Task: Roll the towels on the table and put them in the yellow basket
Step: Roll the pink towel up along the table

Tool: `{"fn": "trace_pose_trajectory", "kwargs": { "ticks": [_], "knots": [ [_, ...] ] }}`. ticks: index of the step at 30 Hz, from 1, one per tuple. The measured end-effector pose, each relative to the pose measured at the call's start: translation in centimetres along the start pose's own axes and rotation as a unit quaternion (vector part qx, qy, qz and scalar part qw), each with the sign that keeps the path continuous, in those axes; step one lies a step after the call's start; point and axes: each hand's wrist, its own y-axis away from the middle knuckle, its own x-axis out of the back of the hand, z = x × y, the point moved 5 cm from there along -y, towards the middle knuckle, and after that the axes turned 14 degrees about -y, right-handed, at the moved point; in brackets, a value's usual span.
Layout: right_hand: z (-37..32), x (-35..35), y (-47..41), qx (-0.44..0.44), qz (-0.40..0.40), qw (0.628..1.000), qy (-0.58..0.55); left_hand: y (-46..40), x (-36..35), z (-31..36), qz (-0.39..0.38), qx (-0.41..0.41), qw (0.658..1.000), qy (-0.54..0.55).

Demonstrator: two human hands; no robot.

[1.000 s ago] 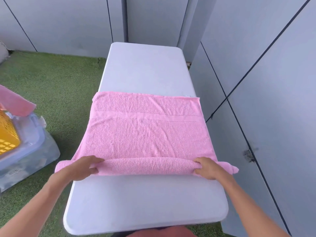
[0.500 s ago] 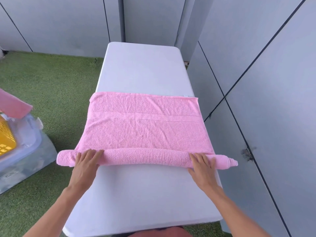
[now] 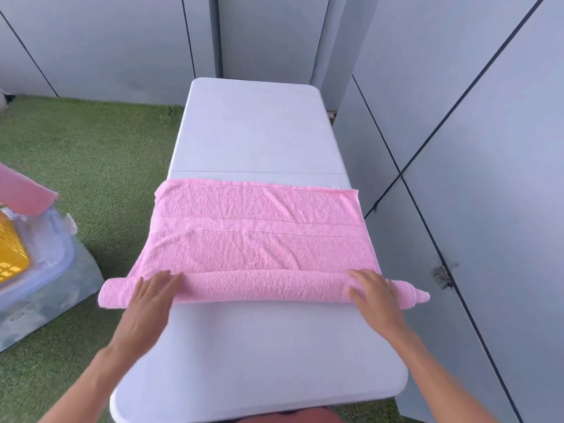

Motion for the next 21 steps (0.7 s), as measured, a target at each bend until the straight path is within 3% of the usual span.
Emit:
{"fn": "trace_pose_trajectory", "kwargs": {
  "ticks": [5, 9, 13, 16, 19, 21],
  "knots": [
    [-0.4, -2.5, 1.7, -0.006, -0.084, 0.989, 0.119, 1.8, -1.8, 1.8, 0.022, -0.028, 0.998, -0.057],
    [-1.1, -1.7, -0.1, 0.003, -0.061, 0.994, 0.096, -0.9, -1.5, 1.5, 0.024, -0.016, 0.997, -0.075],
    [-0.8, -1.0, -1.5, -0.059, -0.226, 0.966, 0.106, -2.6, -0.9, 1.4, -0.12, -0.029, 0.985, -0.118],
    [-0.1, -0.7, -1.8, -0.139, -0.305, 0.942, -0.006, -2.9, -0.6, 0.3, -0.273, -0.032, 0.961, -0.034],
    [0.7, -0.6, -2.1, -0.157, -0.213, 0.962, -0.065, -3.2, 0.1, -0.5, -0.251, -0.009, 0.965, 0.071],
    [0.4, -0.2, -1.9, -0.095, -0.093, 0.991, -0.033, -2.7, 0.5, -0.3, -0.128, 0.018, 0.989, 0.074]
  ]
}}
